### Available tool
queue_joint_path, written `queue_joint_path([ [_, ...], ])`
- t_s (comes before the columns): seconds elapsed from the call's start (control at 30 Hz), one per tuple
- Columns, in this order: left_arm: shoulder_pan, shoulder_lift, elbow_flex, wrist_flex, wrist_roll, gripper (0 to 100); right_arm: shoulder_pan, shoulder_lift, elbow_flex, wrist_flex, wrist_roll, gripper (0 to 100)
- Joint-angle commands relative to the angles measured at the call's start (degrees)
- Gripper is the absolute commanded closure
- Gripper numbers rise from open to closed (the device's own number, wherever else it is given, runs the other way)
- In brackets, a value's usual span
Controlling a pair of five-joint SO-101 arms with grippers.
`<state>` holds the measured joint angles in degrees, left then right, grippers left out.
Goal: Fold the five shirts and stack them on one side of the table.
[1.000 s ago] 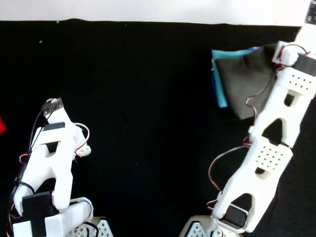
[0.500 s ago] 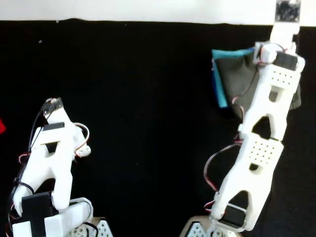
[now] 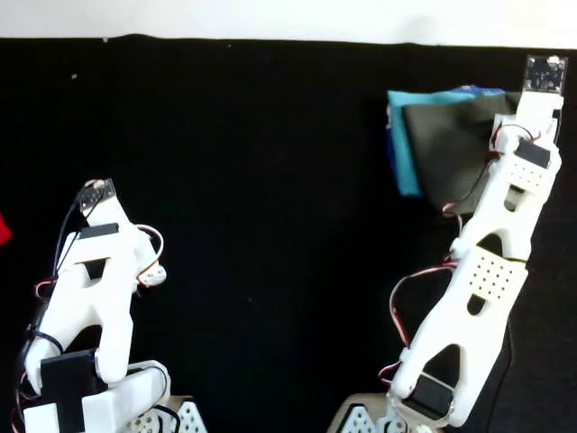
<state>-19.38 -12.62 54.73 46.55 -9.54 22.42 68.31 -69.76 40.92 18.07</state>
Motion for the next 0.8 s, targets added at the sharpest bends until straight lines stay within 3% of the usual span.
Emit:
queue_joint_path([
  [0.0,-0.57,-0.31,0.31,-1.14,-0.26,99,-0.66,-2.77,-6.73,1.1,-6.77,97.8],
  [0.23,-0.57,-0.31,0.31,-1.14,-0.26,99,-1.1,-11.74,-18.33,21.85,-16.35,83.4],
  [0.53,-0.57,-0.31,0.31,-1.14,-0.26,99,-1.71,-23.16,-23.87,37.58,-16.44,83.2],
  [0.77,-0.57,-0.31,0.31,-1.14,-0.26,99,-6.46,-36.0,-23.96,53.67,-16.35,83.2],
])
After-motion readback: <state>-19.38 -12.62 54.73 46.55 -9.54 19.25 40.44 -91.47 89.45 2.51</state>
